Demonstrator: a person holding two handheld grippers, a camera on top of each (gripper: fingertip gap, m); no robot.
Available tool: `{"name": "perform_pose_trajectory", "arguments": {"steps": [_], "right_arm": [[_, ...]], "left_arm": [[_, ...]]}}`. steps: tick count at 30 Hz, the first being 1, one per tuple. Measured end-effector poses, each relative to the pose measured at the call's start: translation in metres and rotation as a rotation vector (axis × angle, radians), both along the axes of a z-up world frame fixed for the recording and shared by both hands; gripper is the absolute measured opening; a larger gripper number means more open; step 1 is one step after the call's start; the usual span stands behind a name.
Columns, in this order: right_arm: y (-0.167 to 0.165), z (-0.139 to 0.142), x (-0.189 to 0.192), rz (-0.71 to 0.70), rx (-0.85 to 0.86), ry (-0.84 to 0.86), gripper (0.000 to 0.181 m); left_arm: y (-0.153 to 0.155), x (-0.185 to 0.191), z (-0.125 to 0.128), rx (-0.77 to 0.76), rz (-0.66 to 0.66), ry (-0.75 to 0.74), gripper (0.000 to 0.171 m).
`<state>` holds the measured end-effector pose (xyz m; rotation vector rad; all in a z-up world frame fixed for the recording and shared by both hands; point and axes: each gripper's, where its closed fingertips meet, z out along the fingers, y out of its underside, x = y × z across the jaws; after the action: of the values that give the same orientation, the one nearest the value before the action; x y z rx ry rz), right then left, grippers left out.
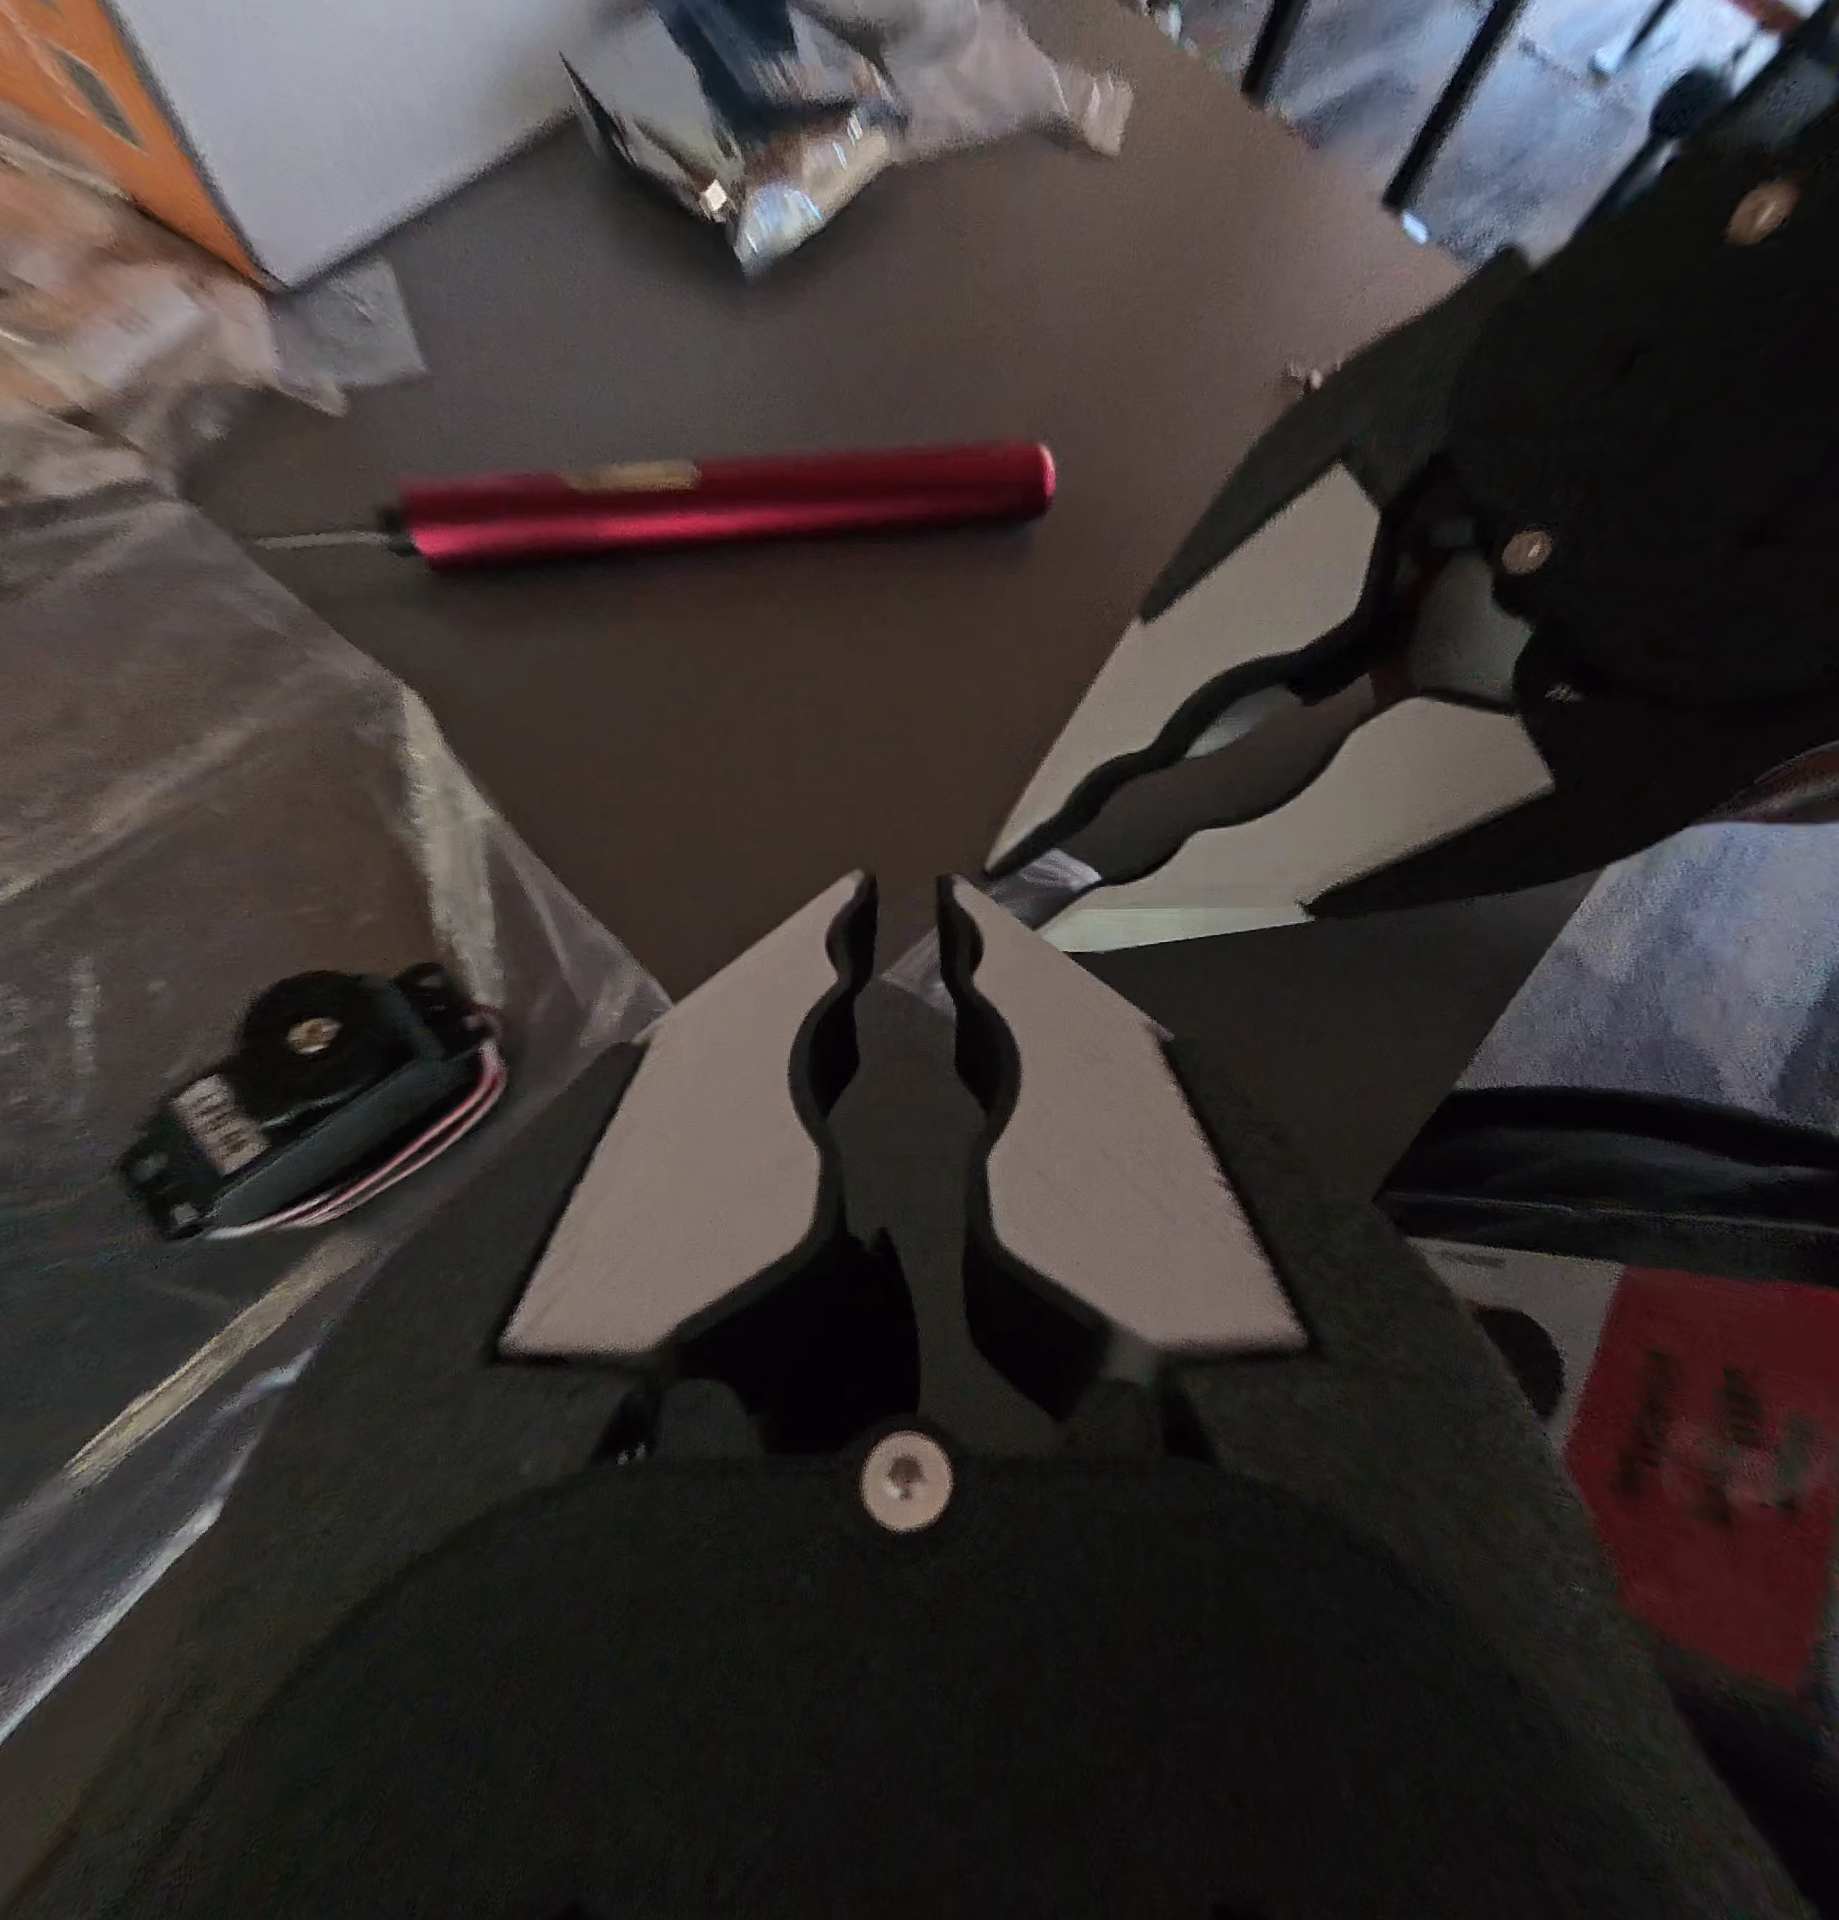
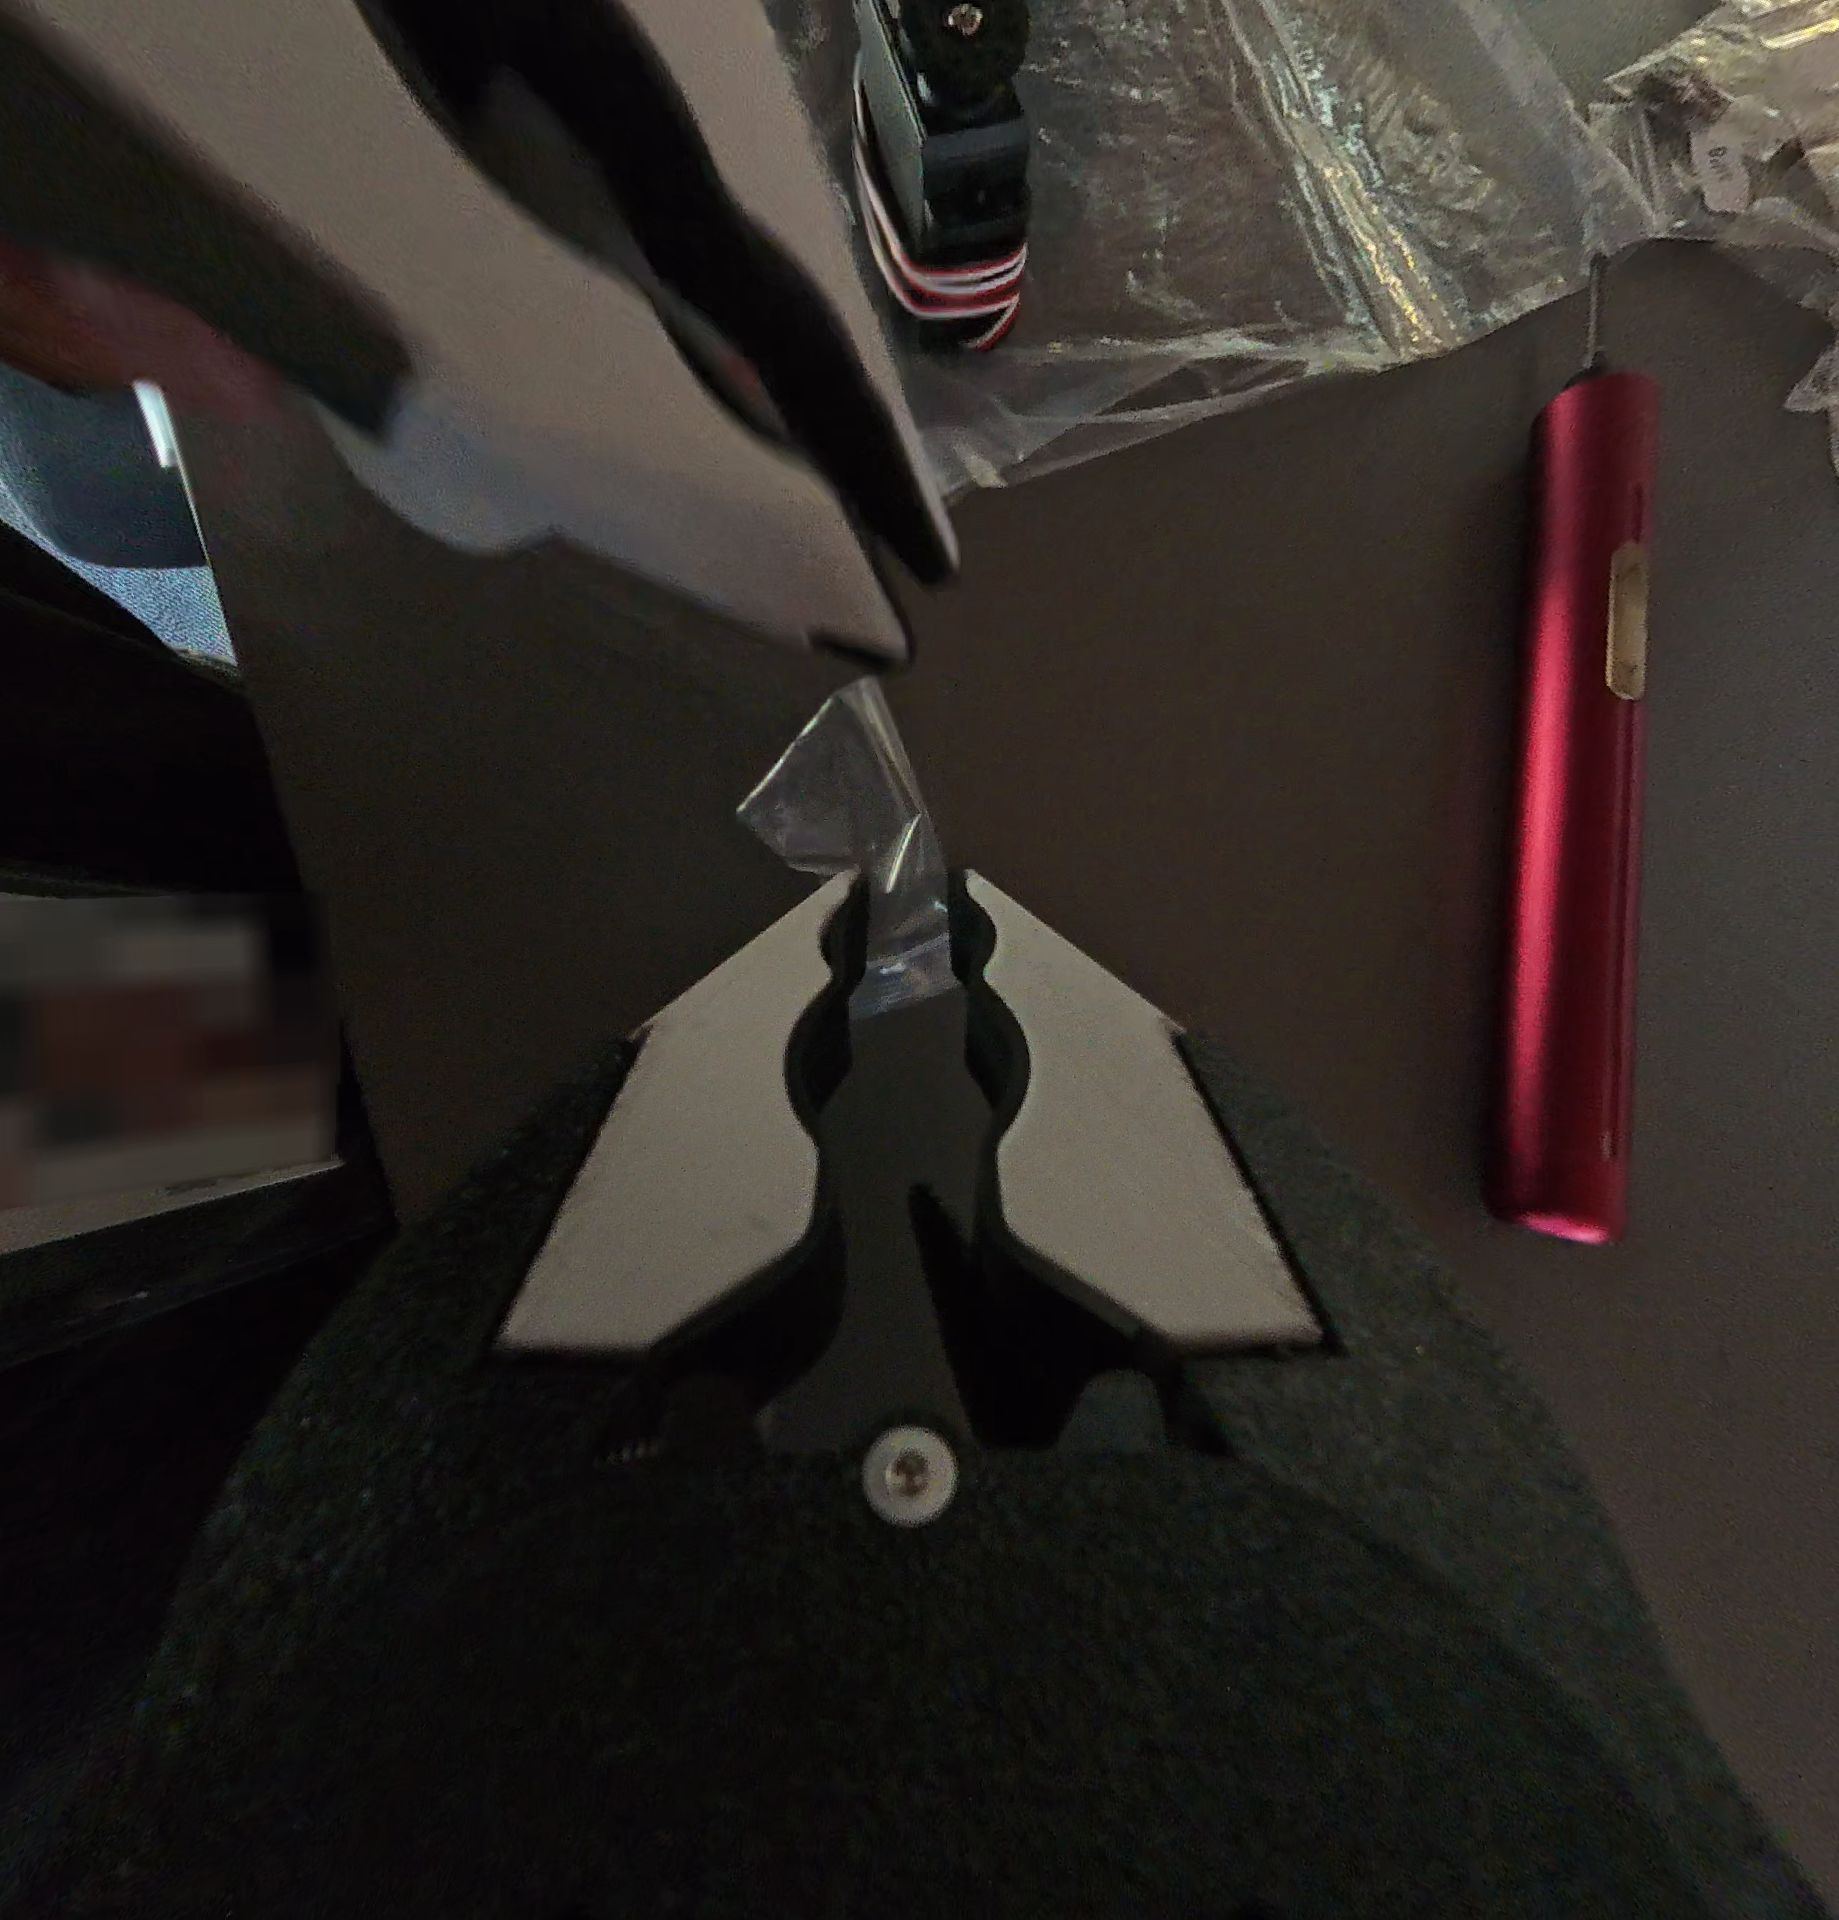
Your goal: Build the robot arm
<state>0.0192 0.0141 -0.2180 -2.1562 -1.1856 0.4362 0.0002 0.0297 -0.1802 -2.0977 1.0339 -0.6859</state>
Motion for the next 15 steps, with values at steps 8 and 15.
{"name": "perform_pose_trajectory", "arguments": {"steps": [8,15], "right_arm": [[0.068,0.061,0.132,-0.259,0.176,-0.026,0.013],[0.159,0.03,0.258,-0.423,0.107,-0.075,0.027]], "left_arm": [[0.009,-0.026,0.029,-0.03,0.136,-0.085,0.01],[0.021,0.0,0.025,0.004,0.167,-0.032,0.011]]}}
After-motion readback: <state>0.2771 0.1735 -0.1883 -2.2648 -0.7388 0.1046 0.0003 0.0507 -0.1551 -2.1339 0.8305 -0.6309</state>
